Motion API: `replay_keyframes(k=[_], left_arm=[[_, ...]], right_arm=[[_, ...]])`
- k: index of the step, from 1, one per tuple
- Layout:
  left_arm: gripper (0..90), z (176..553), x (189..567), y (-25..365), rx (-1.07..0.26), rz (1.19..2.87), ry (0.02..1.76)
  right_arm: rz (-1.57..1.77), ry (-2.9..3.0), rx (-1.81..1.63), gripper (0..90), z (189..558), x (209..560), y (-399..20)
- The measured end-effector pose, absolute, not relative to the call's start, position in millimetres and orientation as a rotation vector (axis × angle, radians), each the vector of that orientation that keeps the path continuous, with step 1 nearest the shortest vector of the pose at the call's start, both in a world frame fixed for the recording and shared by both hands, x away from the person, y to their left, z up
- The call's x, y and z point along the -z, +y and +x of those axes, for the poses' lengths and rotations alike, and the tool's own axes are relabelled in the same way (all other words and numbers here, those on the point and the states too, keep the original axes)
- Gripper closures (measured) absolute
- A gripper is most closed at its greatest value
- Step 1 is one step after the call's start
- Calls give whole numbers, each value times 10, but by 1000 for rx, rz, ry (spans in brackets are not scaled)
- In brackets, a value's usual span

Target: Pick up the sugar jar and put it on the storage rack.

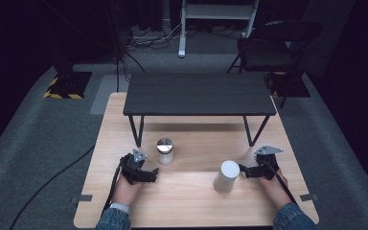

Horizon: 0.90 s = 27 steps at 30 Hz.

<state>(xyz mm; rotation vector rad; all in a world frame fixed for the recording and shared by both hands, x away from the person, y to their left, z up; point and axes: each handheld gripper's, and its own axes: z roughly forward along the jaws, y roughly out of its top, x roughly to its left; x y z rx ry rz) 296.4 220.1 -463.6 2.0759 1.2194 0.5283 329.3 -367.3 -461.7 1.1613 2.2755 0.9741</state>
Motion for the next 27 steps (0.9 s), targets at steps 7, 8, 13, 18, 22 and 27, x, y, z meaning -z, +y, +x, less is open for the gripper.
replay_keyframes(k=[7,8,13,18,22,27], left_arm=[[3,2965,4637,2203,-528,2076,1217],[4,2964,4635,2201,-528,2076,1220],[4,2957,4637,2200,-531,2072,1225],[19,2926,4640,2203,-553,2071,1204],[33,2814,4655,2276,-576,1993,1126],[51,2631,4732,2409,-621,1851,995]], right_arm=[[1160,2278,-975,13,3288,4616,-3671],[1160,2278,-975,14,3288,4616,-3671],[1159,2279,-975,14,3290,4616,-3672],[1158,2280,-976,14,3290,4616,-3673],[1158,2280,-976,14,3290,4616,-3673],[1158,2280,-975,13,3284,4616,-3671]])
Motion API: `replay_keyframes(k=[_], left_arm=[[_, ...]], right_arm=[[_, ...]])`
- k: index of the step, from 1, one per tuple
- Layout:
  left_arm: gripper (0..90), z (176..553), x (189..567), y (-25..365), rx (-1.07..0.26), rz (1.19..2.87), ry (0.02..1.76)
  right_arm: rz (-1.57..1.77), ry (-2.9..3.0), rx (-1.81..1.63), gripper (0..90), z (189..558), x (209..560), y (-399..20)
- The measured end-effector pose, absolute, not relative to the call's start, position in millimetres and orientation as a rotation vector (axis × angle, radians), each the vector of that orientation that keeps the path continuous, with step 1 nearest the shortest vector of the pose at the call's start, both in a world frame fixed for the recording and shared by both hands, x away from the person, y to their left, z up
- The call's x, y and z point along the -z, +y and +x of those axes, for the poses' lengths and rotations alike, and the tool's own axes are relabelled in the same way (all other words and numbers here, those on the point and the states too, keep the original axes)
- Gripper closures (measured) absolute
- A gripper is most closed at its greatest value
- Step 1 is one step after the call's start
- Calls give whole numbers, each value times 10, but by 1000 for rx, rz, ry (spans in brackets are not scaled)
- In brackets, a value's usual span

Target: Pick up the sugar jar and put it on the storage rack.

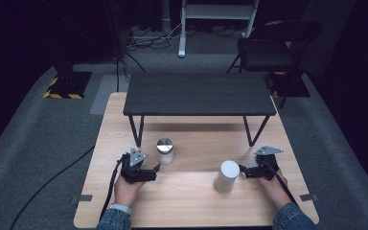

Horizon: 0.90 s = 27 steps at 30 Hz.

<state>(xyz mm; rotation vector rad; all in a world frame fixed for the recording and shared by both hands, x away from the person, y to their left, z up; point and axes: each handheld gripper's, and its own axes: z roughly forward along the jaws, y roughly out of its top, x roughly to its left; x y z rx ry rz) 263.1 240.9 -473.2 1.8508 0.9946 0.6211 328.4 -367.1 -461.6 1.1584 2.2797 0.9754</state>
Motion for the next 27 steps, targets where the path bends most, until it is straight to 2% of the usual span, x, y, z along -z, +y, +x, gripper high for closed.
replay_keyframes(k=[6,10,27], left_arm=[[77,2524,4876,2517,-644,1708,871],[79,2509,4903,2501,-672,1697,852],[131,2708,4976,2497,-592,1660,804]], right_arm=[[1157,2281,-977,13,3281,4616,-3673],[1158,2281,-977,13,3281,4616,-3672],[1159,2280,-978,13,3288,4617,-3671]])
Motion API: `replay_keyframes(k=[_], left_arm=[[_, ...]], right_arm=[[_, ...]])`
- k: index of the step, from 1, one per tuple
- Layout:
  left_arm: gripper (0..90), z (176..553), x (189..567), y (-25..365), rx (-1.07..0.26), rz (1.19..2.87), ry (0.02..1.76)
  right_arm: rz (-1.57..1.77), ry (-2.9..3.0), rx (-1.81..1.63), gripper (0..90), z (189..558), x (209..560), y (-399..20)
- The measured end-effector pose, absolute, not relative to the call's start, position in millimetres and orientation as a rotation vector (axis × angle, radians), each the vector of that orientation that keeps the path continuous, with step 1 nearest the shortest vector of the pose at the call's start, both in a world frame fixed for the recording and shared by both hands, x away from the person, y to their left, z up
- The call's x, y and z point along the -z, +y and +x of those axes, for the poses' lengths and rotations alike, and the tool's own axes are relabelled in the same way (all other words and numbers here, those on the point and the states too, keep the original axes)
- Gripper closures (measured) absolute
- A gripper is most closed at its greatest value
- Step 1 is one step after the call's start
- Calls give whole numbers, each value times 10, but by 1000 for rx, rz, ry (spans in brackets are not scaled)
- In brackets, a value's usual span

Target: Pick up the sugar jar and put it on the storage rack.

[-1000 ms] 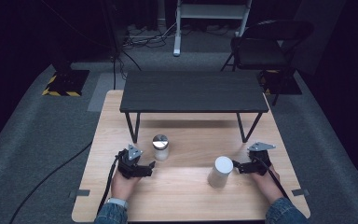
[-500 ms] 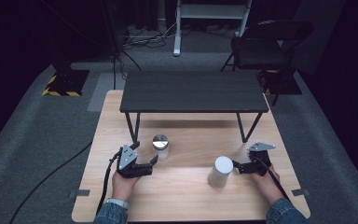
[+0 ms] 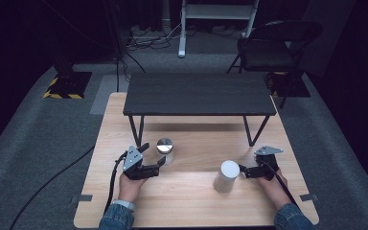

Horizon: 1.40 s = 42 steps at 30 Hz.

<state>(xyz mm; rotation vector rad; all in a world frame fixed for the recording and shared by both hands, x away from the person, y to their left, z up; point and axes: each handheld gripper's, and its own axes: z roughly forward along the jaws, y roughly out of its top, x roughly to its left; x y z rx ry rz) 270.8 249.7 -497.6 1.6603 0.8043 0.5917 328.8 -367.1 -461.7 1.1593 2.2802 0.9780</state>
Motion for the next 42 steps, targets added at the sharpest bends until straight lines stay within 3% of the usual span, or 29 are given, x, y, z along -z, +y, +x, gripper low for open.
replay_keyframes(k=[23,31,42], left_arm=[[157,3110,4936,2187,-569,1836,809],[300,3142,4942,2166,-553,1868,832],[304,3170,4927,2167,-534,1876,842]], right_arm=[[1144,2291,-982,13,3273,4618,-3683],[1139,2295,-983,13,3277,4617,-3688],[1135,2300,-984,13,3279,4616,-3691]])
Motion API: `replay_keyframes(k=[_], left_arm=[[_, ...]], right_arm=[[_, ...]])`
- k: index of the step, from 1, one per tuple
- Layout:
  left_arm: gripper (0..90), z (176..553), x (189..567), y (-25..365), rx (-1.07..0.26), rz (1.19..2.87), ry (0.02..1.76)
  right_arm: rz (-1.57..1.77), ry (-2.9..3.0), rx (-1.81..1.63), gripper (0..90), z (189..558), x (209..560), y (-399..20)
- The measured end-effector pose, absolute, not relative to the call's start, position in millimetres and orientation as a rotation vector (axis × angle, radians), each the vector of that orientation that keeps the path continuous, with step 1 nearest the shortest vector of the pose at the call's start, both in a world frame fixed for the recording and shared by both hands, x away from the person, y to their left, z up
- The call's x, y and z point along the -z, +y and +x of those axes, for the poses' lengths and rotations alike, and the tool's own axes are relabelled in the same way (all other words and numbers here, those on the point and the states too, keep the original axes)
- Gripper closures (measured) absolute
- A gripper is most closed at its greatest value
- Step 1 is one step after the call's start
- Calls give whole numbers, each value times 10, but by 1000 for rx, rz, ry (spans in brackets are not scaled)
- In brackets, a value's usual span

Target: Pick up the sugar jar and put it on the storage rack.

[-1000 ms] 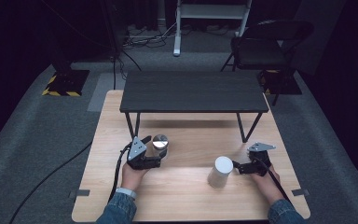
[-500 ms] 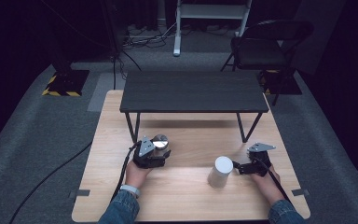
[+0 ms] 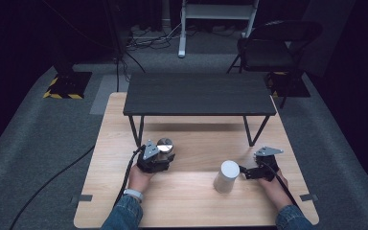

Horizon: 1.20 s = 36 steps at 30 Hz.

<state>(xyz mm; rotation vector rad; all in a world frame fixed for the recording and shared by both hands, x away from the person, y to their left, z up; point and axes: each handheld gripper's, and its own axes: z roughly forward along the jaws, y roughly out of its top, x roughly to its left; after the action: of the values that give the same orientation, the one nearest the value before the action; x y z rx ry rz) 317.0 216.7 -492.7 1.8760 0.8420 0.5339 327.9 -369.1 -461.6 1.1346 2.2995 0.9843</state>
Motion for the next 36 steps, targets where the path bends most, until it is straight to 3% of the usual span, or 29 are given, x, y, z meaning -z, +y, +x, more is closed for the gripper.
replay_keyframes(k=[23,36], left_arm=[[305,3162,4882,2125,-534,1894,867],[307,3157,4461,2043,-502,1916,846]], right_arm=[[1126,2306,-987,14,3286,4616,-3698],[1102,2325,-994,12,3315,4613,-3719]])
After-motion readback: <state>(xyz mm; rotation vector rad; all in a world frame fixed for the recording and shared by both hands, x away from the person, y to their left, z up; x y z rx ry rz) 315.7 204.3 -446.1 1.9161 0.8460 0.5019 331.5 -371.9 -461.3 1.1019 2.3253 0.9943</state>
